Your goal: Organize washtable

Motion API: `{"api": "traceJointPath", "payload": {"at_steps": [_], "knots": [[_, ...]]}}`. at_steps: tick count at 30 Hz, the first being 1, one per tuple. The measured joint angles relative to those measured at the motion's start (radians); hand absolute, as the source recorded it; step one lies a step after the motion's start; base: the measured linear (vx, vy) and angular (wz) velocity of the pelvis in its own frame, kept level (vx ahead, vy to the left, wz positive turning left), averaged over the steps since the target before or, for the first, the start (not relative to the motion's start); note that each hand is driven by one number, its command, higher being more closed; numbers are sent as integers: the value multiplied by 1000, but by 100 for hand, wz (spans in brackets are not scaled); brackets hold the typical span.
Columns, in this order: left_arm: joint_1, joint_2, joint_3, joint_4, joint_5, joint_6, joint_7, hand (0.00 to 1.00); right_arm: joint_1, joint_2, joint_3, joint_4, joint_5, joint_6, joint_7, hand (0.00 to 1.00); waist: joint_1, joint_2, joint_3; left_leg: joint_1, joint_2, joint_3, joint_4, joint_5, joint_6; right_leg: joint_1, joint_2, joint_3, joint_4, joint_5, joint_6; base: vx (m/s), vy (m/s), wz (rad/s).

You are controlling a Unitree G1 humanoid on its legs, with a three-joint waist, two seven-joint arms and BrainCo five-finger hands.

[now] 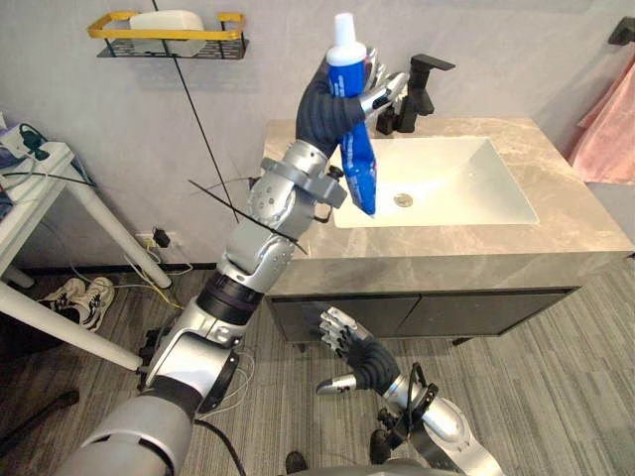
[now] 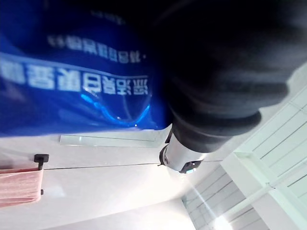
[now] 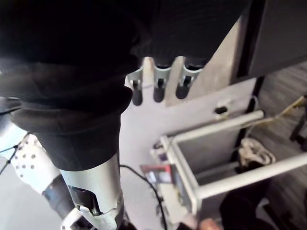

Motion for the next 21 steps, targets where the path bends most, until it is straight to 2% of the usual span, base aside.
{"api": "traceJointPath", "payload": {"at_steps": [5, 10, 13, 17, 21], "knots": [[0, 0, 0, 0, 56, 0, 20, 100, 2, 6, -1, 13, 0, 0, 0, 0, -1, 0, 0, -1, 0, 0, 0, 0, 0, -2, 0, 0, 0, 0, 0, 0, 0, 0], [-20, 1, 12, 21, 201, -4, 34, 100, 29, 12, -16, 51, -15, -1, 0, 0, 0, -1, 1, -20, 0, 0, 0, 1, 1, -19, 0, 0, 0, 1, -2, -13, -9, 0], [-32, 1, 57, 21, 304, -15, 69, 100, 44, 23, -54, 106, -57, -4, -5, 0, -3, -4, 2, -40, -1, 2, 1, 4, 4, -40, 0, 3, 0, 6, -1, 5, -21, -4], [-35, 1, 103, 21, 430, -27, 112, 100, 75, 38, -132, 167, -99, -6, -23, 0, -3, -18, 11, -52, 0, 6, 0, 3, 4, -53, 0, 6, 1, 7, -1, 0, 0, 0], [-44, 6, 131, 20, 490, -39, 136, 100, 96, 52, -200, 181, -98, -19, -26, 0, -4, -37, 24, -65, 0, 12, 1, 3, 4, -70, 0, 11, 1, 10, -2, -19, -19, -4]]}}
